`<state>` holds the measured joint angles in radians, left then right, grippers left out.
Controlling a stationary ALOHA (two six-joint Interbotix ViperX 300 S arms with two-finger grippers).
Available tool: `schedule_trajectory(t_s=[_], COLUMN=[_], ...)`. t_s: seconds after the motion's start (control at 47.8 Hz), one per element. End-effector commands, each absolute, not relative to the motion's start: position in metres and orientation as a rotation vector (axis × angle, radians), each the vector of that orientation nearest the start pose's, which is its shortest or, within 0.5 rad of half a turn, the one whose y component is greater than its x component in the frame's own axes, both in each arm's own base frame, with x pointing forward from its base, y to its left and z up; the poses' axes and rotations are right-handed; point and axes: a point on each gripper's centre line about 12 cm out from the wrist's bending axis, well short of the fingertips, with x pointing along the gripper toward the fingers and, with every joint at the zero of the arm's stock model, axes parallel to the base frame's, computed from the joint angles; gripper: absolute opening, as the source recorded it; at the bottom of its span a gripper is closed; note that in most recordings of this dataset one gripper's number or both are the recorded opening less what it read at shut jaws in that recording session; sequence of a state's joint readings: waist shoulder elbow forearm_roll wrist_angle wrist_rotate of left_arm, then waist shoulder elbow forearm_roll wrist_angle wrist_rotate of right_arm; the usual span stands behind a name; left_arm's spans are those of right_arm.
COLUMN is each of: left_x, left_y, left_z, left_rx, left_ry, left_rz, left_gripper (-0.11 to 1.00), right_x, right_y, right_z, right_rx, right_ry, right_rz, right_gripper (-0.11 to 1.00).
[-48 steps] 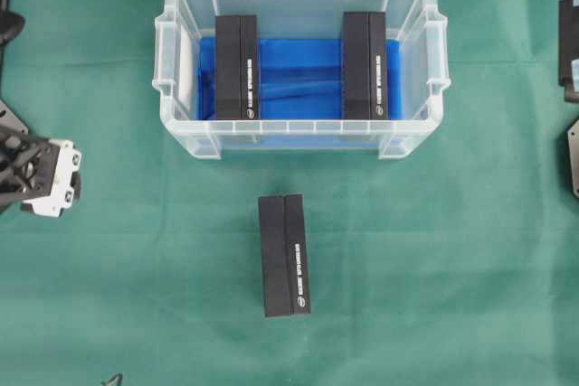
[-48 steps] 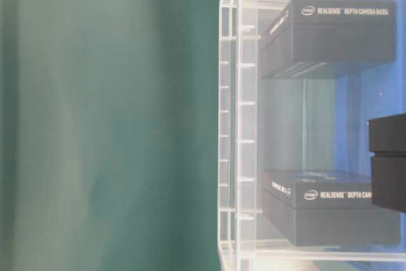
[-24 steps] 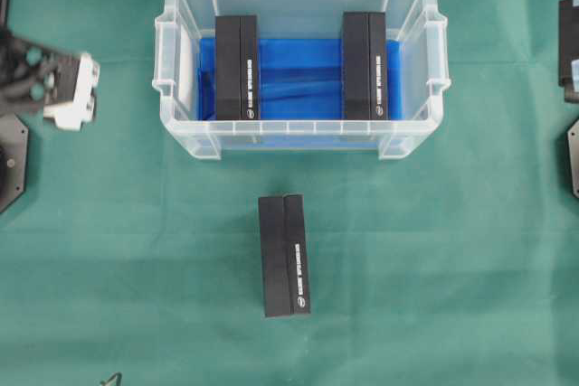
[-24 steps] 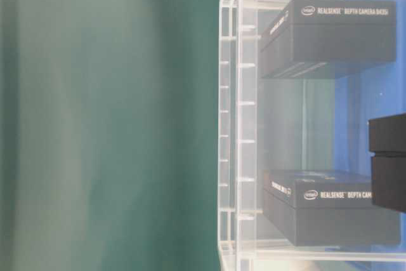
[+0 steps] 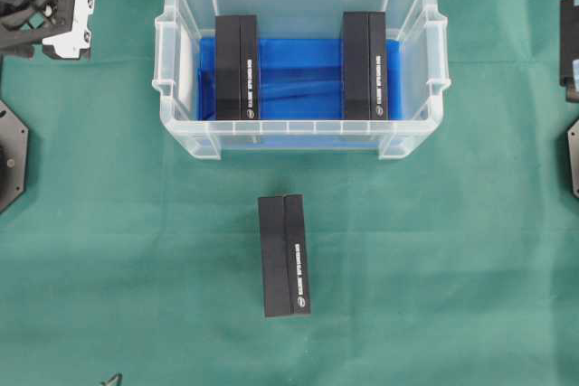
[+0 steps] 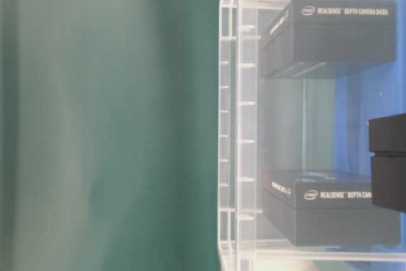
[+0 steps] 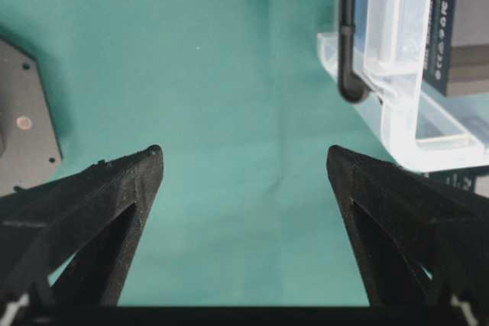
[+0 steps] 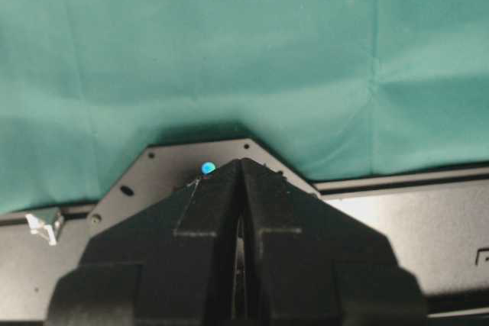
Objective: Take the box out of the case with the left arm.
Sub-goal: 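Move the left gripper over the left pair of black boxes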
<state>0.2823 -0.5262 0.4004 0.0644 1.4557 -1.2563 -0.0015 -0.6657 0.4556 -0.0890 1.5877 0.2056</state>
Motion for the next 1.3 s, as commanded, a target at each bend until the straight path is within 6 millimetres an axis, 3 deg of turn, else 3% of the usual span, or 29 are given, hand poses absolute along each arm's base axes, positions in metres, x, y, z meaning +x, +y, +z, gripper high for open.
schedule_trajectory(t_s=[0.0,0.586,0.816,1.276], left_x=[0.218,0.232,0.260,0.337], left_y=[0.073,0.076,0.078,0.091], left_z=[0.348,0.347,0.344,0.346], left_rx=[-1.190,-1.188,-1.175,-1.166], left_ry=[0.948,0.962,0.993,0.974], left_rz=[1.082,1.085,1.074,1.038], left_gripper=[0.88,0.88,0.88,0.88], right_x=[0.177,0.174,0.174,0.175], right_y=[-0.011,-0.011,-0.011,-0.011], right_z=[0.352,0.353,0.353,0.353], right_rx=[0.115,0.117,0.116,0.116], right_ry=[1.340,1.330,1.330,1.327], right_rz=[-0.218,-0.216,-0.217,-0.217], right_gripper=[0.01,0.01,0.01,0.01])
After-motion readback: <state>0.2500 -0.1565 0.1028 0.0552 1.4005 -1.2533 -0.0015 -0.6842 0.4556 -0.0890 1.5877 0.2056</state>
